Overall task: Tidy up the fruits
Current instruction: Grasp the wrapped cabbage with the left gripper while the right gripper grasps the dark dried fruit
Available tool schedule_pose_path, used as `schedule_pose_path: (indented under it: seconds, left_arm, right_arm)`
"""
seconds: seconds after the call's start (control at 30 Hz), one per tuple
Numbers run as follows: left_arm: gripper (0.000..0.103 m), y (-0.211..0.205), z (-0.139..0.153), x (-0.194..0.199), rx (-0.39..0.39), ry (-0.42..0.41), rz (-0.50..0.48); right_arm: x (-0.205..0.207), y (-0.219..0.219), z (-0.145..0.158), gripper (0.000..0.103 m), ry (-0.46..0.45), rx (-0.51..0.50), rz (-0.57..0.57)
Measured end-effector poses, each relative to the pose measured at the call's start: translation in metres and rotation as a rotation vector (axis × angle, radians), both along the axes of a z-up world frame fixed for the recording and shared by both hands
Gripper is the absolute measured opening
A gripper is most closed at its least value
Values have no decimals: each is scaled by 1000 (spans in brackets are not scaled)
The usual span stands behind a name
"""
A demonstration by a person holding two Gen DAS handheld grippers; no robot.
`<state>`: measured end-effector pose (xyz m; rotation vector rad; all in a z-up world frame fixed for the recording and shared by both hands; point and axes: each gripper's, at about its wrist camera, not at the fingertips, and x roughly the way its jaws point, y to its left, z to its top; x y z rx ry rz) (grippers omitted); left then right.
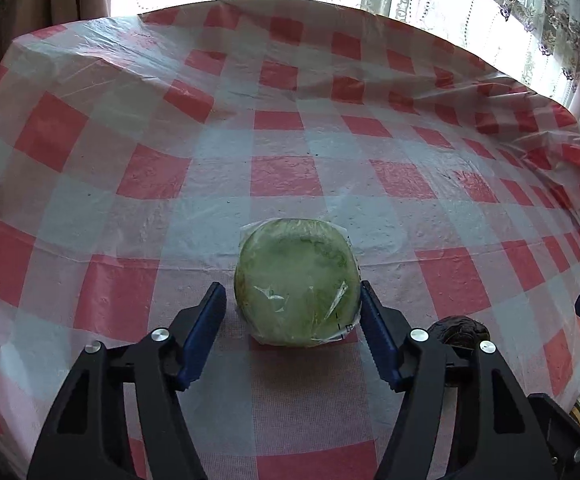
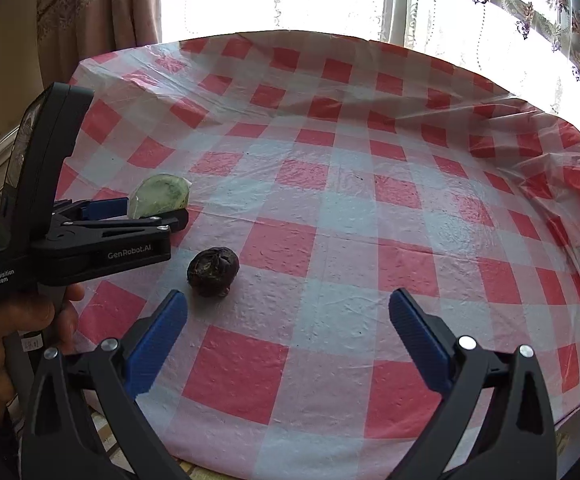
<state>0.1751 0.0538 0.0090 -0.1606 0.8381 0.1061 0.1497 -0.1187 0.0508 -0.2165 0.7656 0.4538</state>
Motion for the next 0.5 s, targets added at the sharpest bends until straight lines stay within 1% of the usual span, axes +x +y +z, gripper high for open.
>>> schedule_pose_path:
  seconds: [0.1, 0.27, 0.33, 0.5]
  left_arm:
    - [57, -2, 1, -1, 16, -6, 2]
    - [57, 8, 3, -8, -5, -26, 54]
    - [57, 10, 4, -12, -3, -34, 72]
    - [57, 16, 6, -17, -4, -48, 98]
  right_arm:
    - [5, 7, -4, 101, 9, -7, 5]
    - [13, 23, -10, 101, 10, -26, 22]
    - [15, 30, -13, 95, 14, -40, 33]
    - [15, 46, -17, 94, 1, -82, 58]
